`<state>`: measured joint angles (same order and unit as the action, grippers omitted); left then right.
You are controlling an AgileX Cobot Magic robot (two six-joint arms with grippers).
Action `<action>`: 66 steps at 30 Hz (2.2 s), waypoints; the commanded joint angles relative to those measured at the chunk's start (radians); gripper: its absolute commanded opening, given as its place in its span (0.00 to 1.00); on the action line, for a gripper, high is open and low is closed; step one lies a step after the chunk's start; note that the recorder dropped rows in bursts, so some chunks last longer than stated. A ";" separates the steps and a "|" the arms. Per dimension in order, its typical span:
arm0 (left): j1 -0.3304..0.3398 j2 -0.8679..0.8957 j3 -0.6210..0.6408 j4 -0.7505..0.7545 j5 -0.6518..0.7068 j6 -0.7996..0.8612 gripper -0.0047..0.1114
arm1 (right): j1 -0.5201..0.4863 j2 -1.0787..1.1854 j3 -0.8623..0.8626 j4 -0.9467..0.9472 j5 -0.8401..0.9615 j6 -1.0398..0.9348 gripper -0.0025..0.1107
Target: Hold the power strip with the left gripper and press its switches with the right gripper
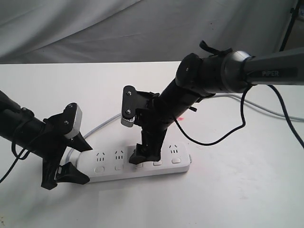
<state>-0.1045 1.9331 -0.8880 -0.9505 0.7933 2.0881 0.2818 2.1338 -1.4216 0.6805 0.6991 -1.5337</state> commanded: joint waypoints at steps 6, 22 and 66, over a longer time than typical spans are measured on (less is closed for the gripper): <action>-0.001 0.000 -0.002 0.001 -0.035 0.006 0.04 | -0.001 0.002 0.028 -0.063 -0.019 -0.004 0.93; -0.001 0.000 -0.002 0.001 -0.035 0.006 0.04 | -0.001 0.026 0.028 -0.111 -0.036 0.035 0.93; -0.001 0.000 -0.002 0.001 -0.035 0.006 0.04 | -0.119 -0.016 0.028 0.013 0.124 -0.032 0.93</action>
<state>-0.1045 1.9331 -0.8880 -0.9505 0.7933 2.0881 0.1650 2.1043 -1.4000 0.6989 0.8240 -1.5527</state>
